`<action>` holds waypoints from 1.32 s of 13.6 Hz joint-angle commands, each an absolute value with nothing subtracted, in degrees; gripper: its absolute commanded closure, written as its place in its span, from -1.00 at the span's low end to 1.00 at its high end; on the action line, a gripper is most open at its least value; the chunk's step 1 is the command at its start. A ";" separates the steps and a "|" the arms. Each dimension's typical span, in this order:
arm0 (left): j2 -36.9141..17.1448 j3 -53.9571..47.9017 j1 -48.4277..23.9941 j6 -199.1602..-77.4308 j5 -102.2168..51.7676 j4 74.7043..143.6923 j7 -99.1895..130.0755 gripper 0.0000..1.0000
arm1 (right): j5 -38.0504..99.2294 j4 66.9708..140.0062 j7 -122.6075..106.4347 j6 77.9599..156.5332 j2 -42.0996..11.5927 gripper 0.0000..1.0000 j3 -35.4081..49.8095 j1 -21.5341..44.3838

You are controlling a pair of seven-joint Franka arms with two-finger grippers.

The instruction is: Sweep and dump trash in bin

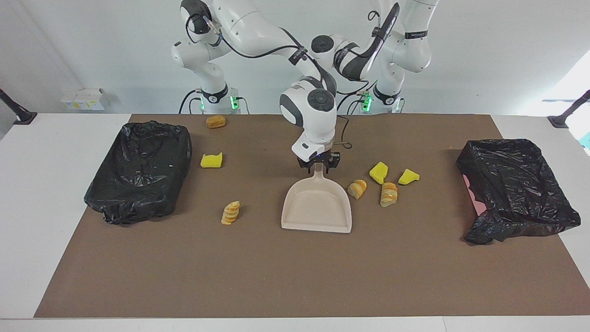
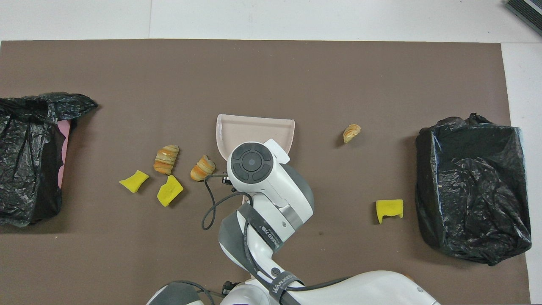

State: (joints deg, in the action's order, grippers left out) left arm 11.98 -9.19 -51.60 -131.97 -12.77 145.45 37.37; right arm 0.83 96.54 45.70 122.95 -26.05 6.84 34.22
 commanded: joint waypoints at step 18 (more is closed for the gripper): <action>16.34 -7.47 -26.58 -108.99 -13.11 136.68 33.68 1.00 | -0.44 98.96 -32.58 106.96 -14.77 1.00 6.50 17.67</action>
State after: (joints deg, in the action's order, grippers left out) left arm 13.91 -6.94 -32.69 -112.94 -14.54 138.21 35.96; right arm 0.36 97.72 -25.95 107.62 -15.62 5.99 19.24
